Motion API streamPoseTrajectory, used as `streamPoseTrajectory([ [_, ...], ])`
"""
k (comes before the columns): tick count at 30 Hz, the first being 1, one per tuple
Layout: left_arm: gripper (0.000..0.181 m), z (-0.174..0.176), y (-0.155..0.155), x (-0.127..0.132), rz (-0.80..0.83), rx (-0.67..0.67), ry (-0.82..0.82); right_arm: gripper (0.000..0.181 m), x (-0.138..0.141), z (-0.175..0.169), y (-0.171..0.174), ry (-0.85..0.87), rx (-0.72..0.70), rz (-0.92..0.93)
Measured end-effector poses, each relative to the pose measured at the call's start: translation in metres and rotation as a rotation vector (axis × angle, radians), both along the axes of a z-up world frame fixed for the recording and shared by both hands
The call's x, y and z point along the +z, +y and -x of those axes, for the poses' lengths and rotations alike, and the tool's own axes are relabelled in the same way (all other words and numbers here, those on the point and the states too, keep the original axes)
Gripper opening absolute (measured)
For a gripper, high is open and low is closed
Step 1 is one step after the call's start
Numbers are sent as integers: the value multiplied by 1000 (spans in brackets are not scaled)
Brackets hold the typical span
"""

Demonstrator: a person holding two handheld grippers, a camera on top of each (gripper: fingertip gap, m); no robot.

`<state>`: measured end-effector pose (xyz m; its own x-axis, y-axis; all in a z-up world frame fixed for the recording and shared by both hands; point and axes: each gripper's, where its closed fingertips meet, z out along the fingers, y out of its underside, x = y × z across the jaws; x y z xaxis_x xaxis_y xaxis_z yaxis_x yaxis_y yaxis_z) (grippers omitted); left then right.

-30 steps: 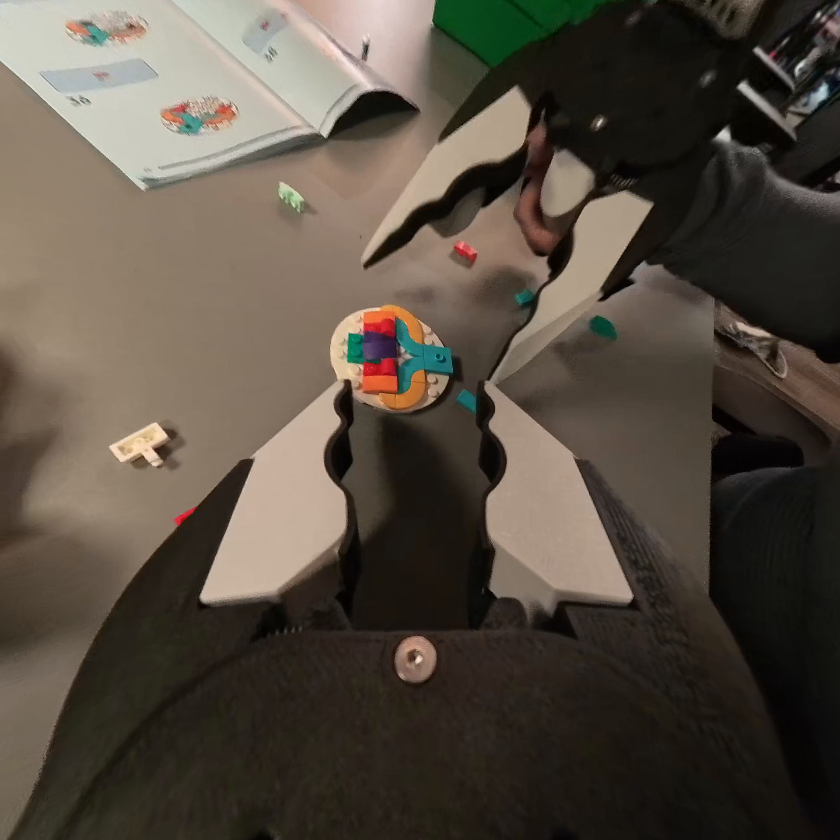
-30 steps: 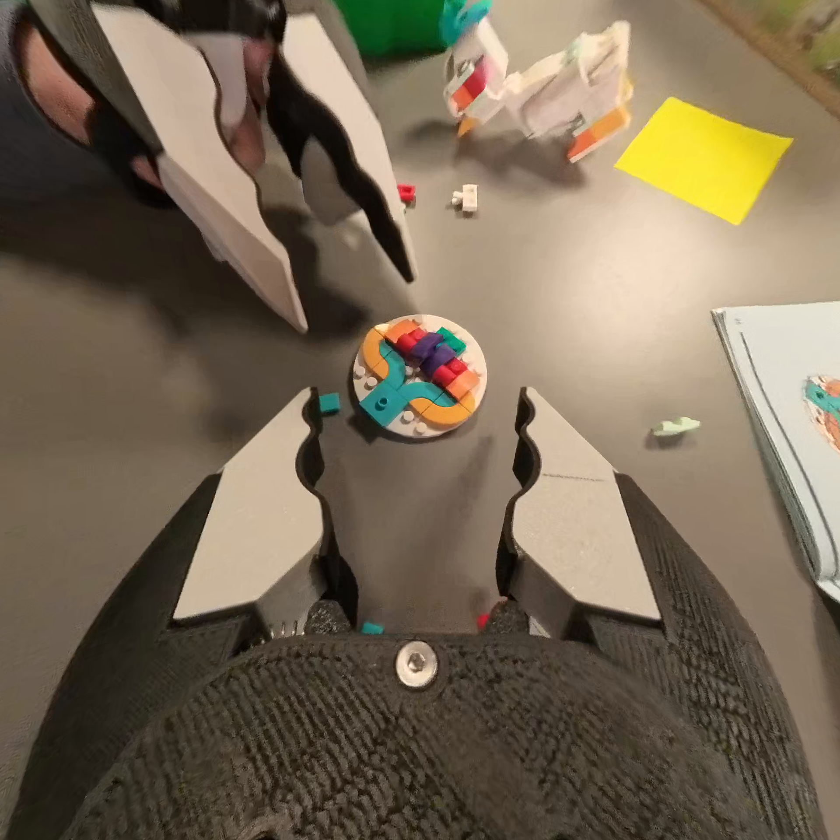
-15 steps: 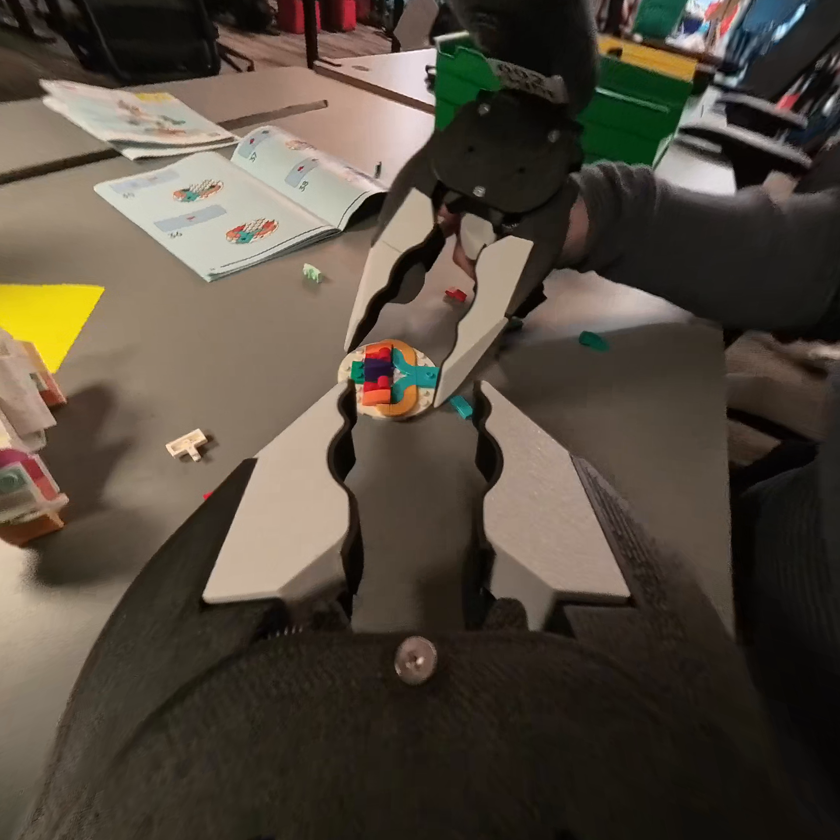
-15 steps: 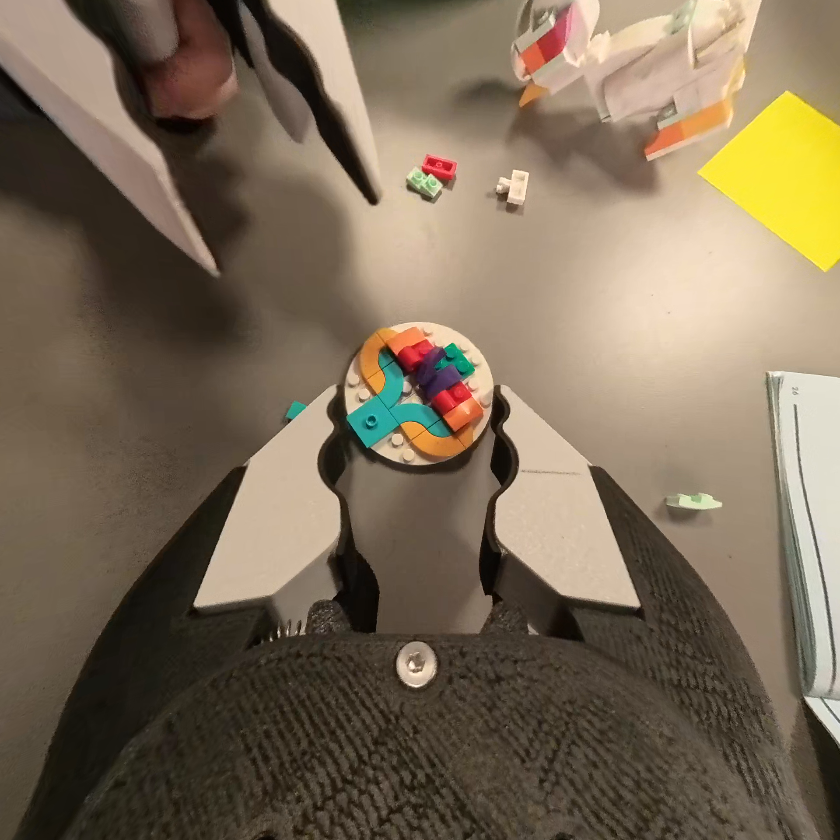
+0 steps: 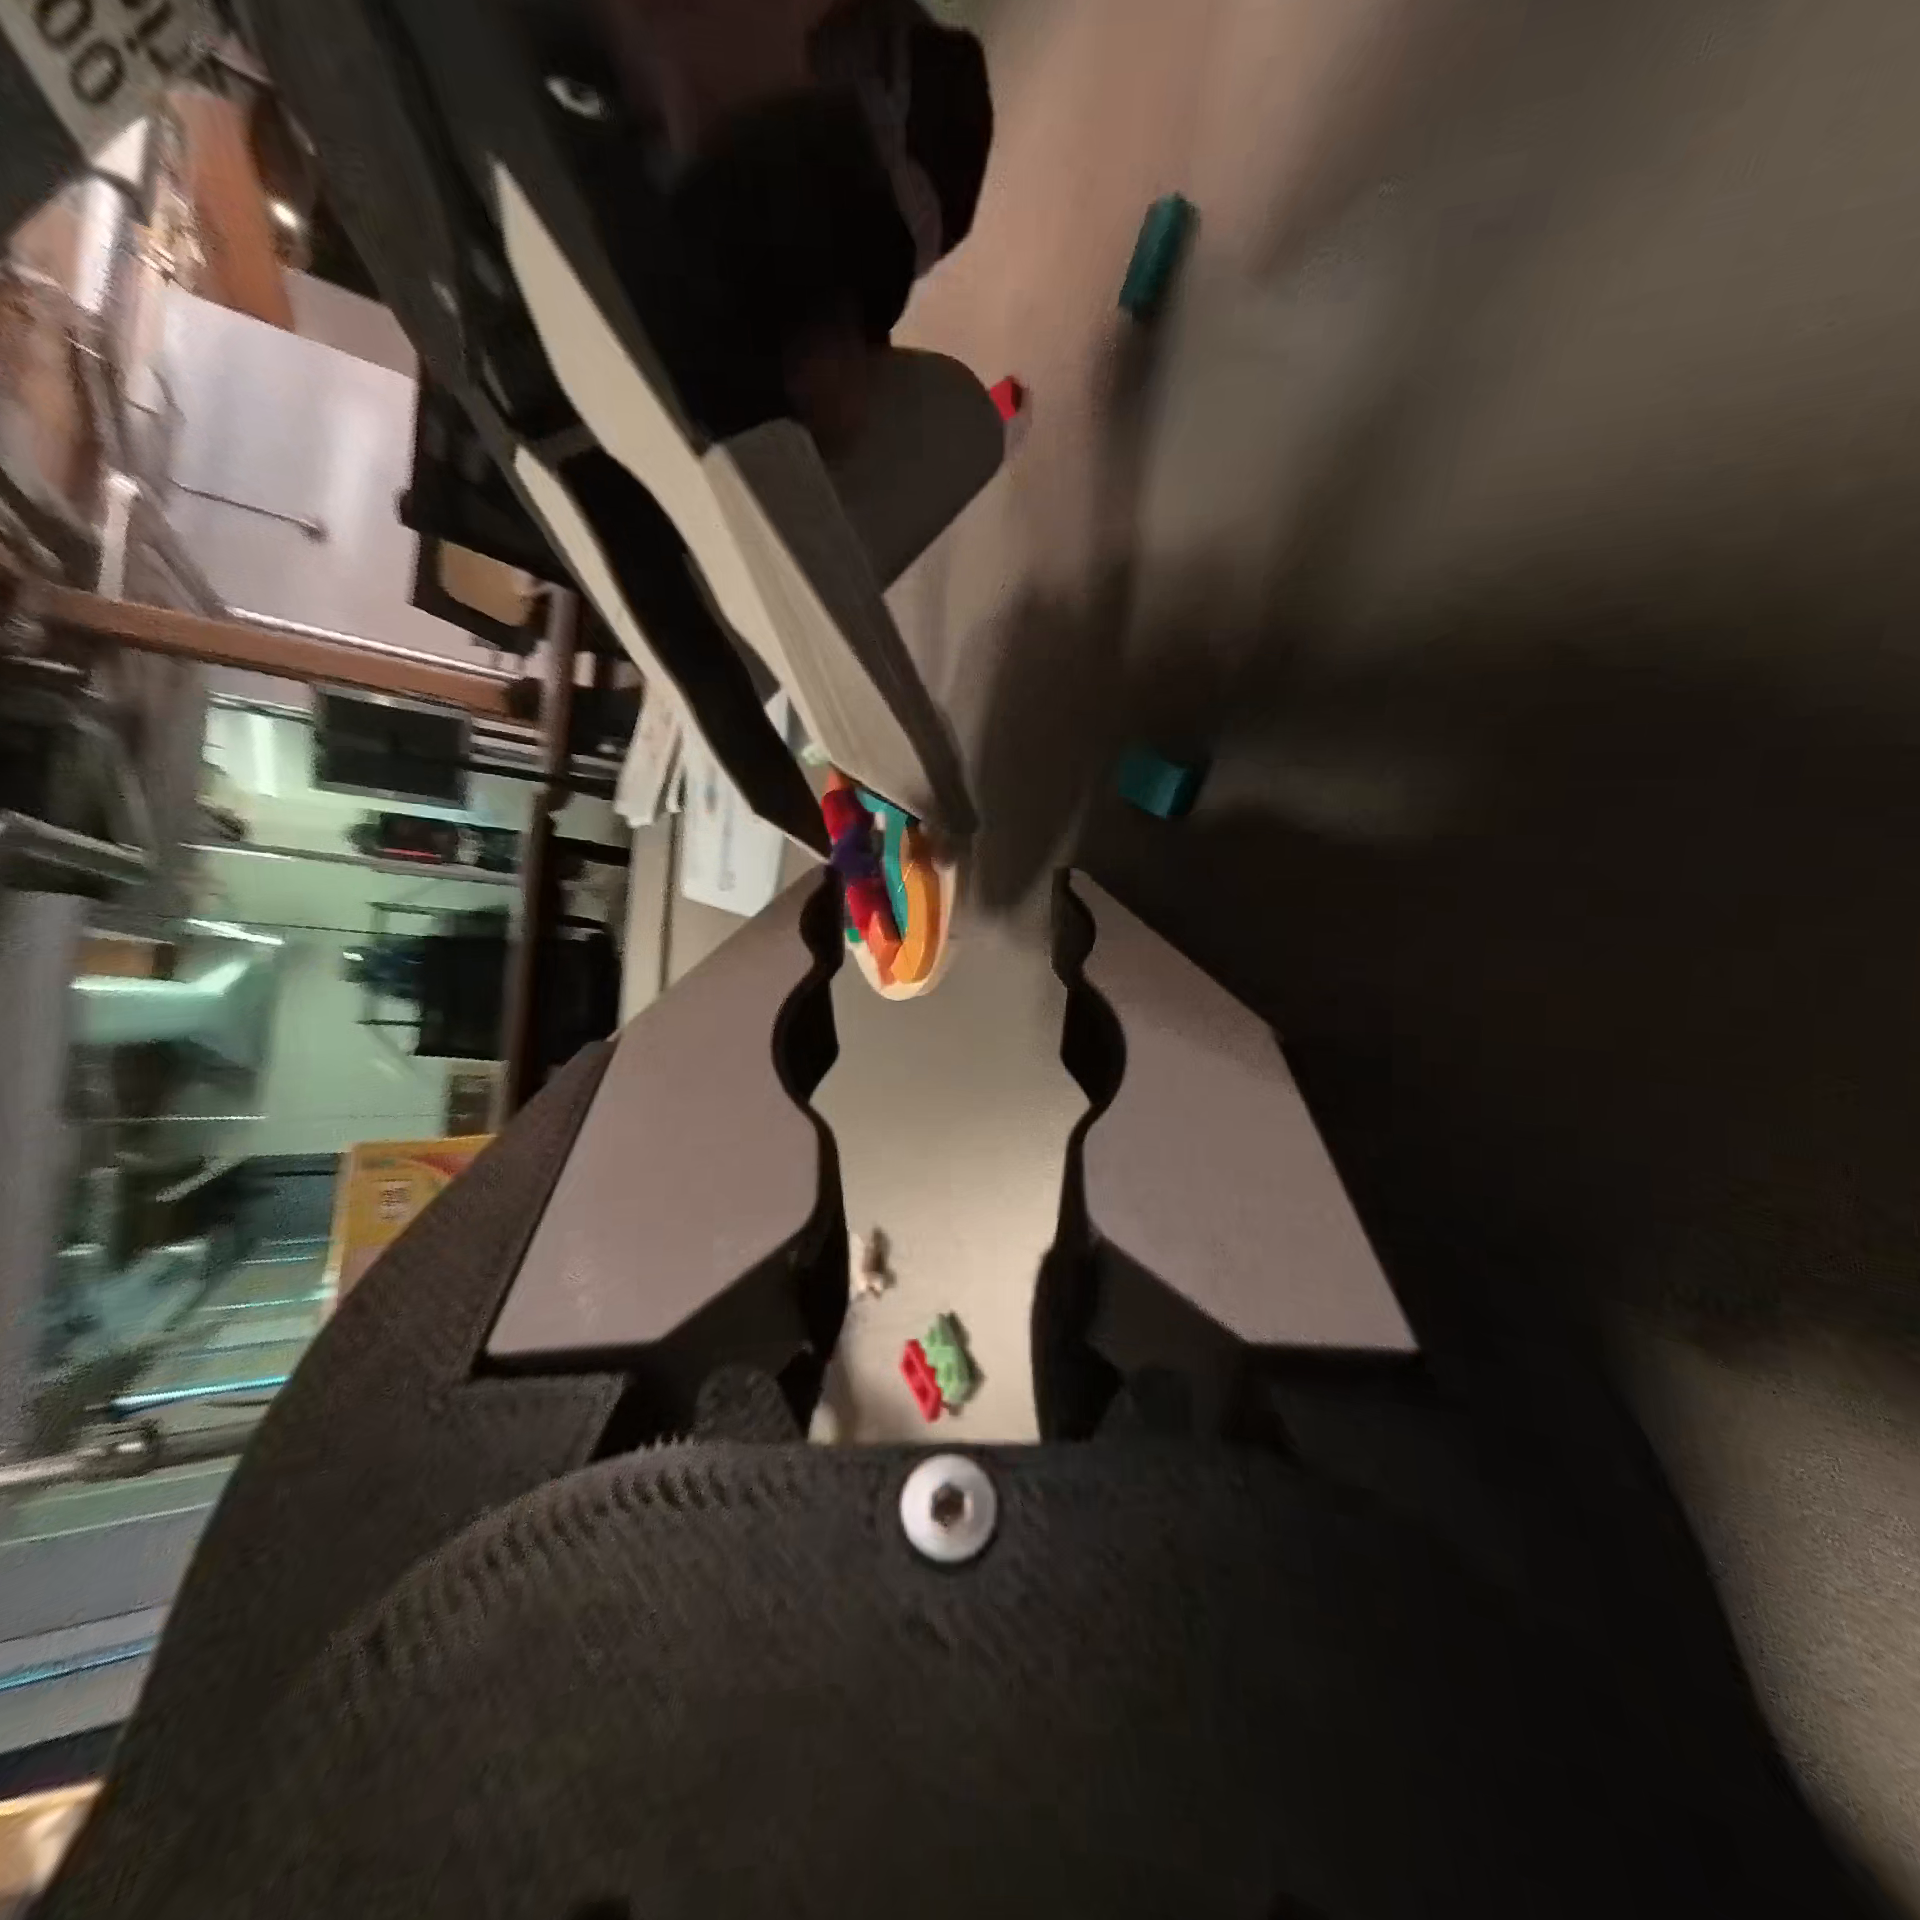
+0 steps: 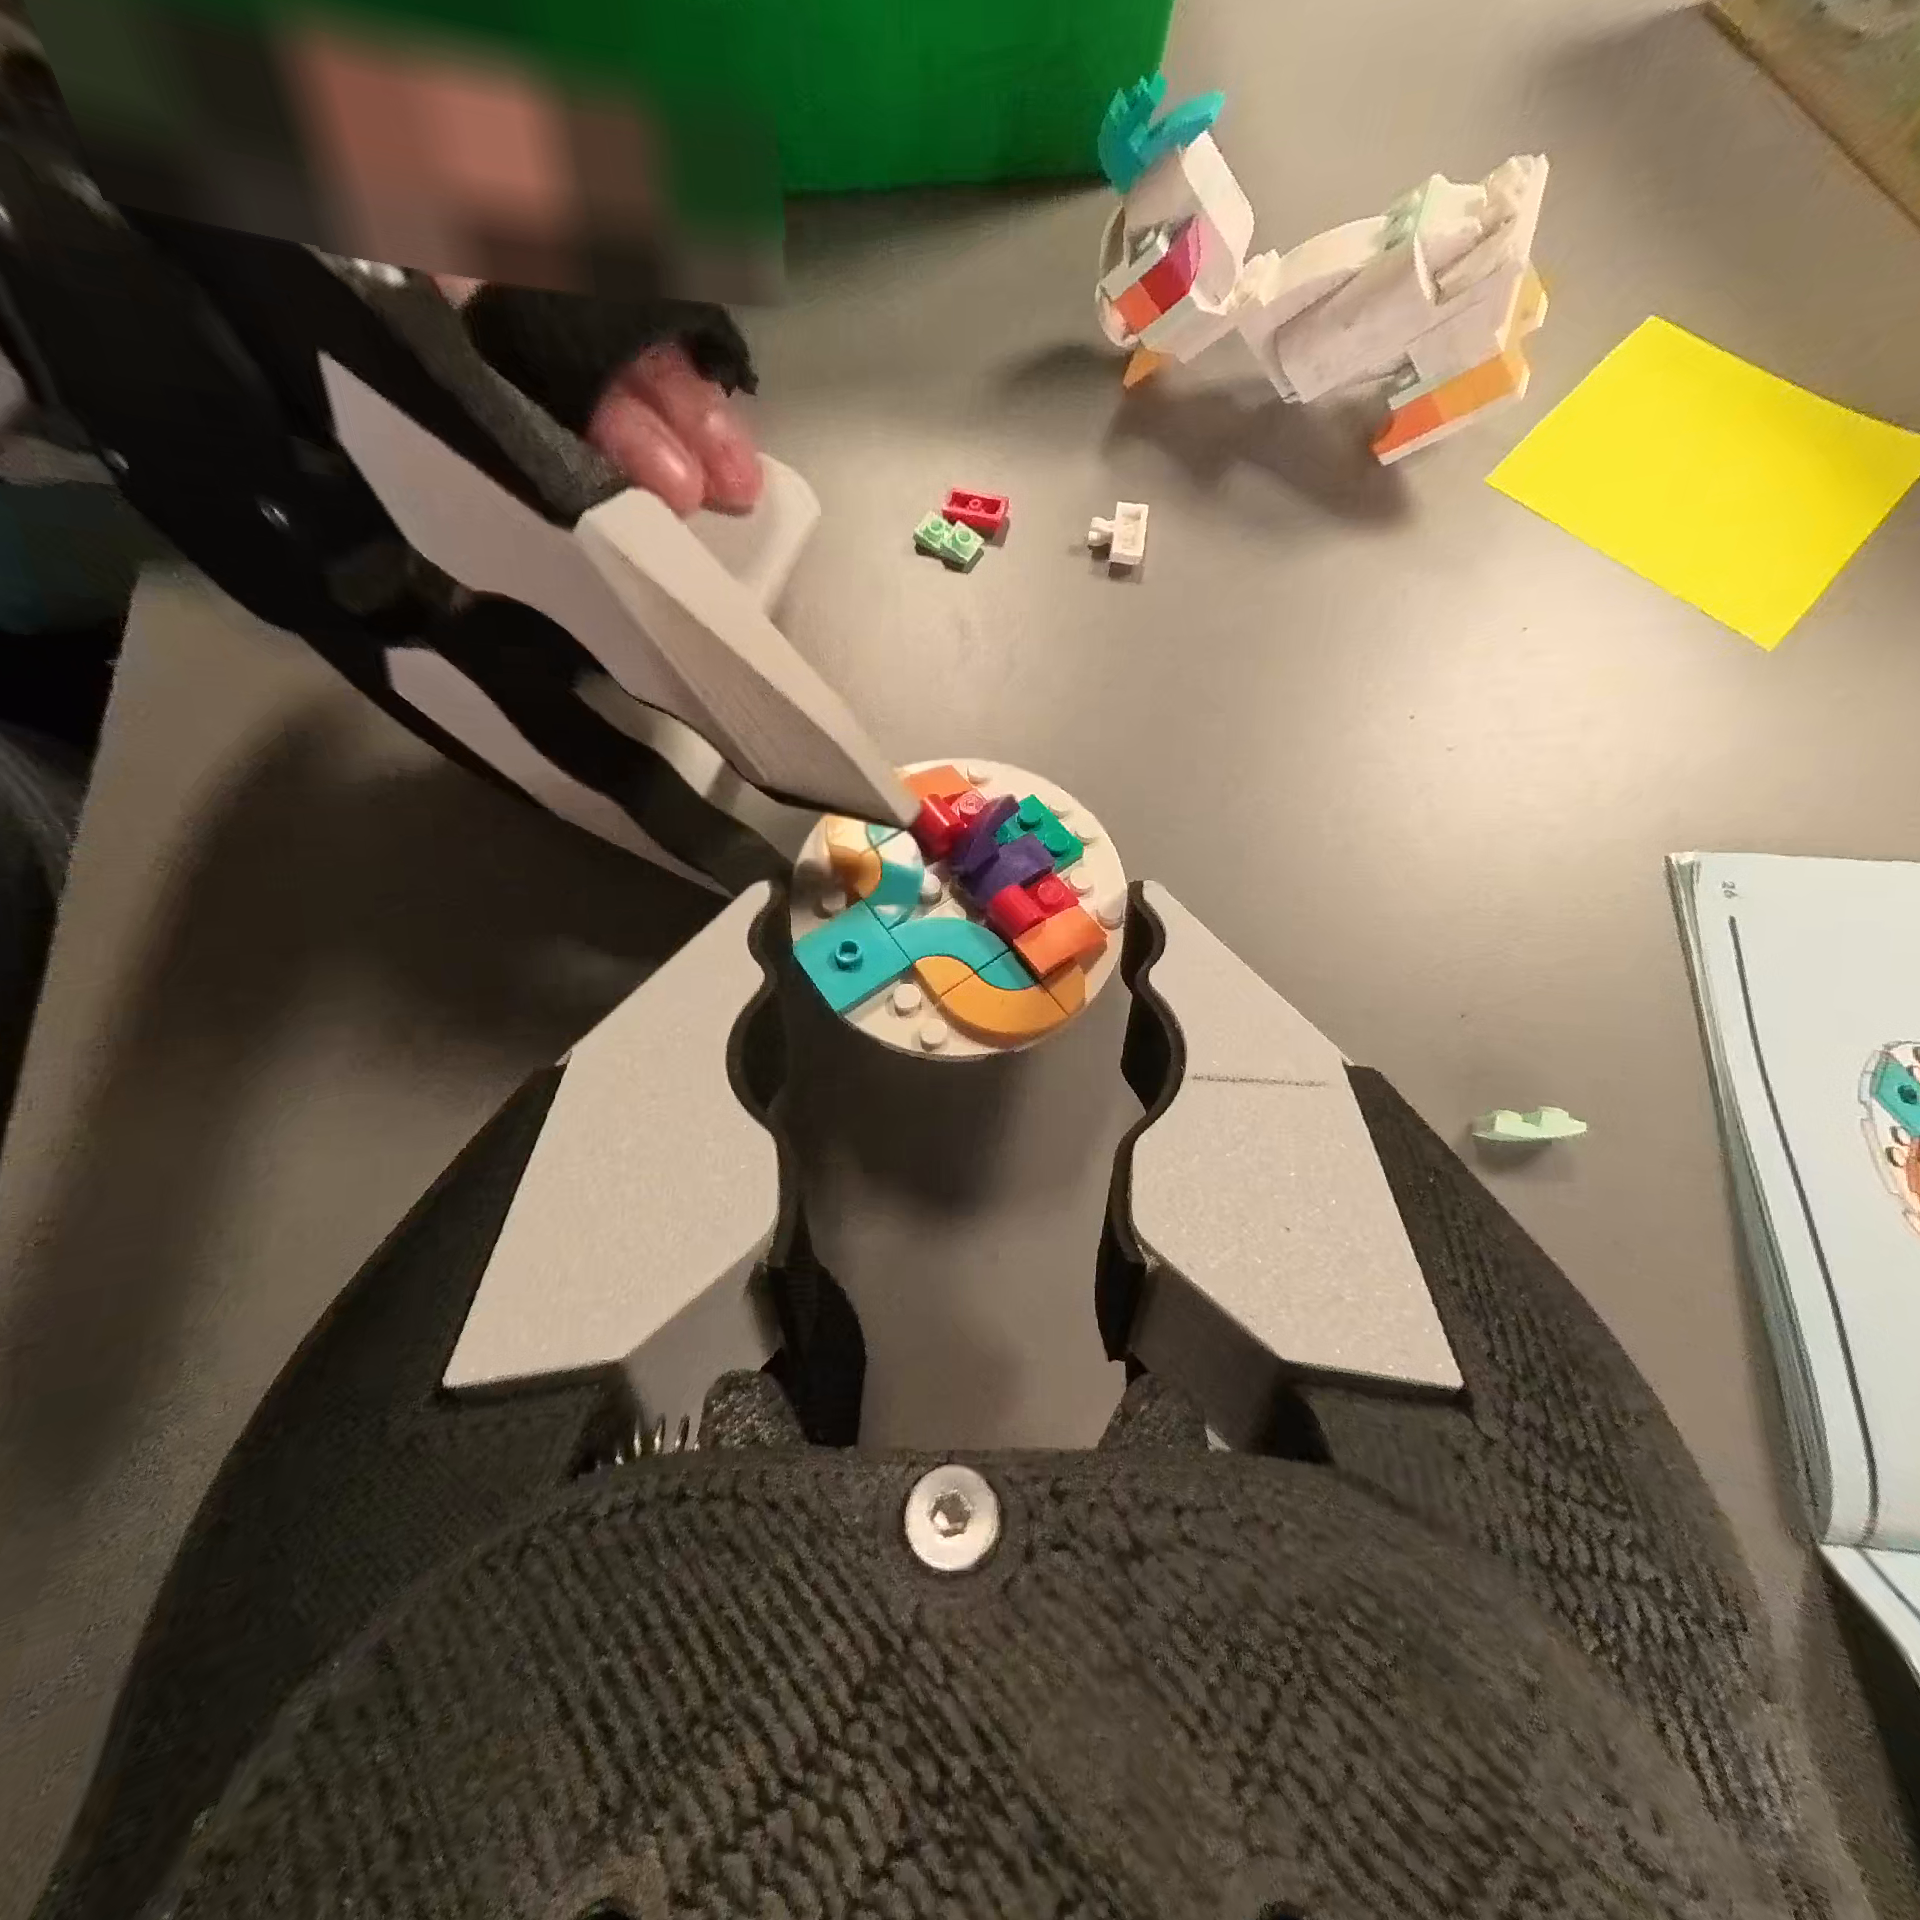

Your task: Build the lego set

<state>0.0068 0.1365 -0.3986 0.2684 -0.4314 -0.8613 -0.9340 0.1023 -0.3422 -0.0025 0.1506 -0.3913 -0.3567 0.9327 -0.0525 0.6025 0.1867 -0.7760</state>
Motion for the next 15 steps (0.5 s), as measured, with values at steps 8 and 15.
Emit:
streamPoseTrajectory([
  [8, 8, 0, 3, 31, -299, 2, 129, 63, 26, -2, -9, 68, 16, 25],
  [15, 5, -4, 0, 38, -375, -22, 189, 62, 42, -7, -14, 130, 33, -23],
])
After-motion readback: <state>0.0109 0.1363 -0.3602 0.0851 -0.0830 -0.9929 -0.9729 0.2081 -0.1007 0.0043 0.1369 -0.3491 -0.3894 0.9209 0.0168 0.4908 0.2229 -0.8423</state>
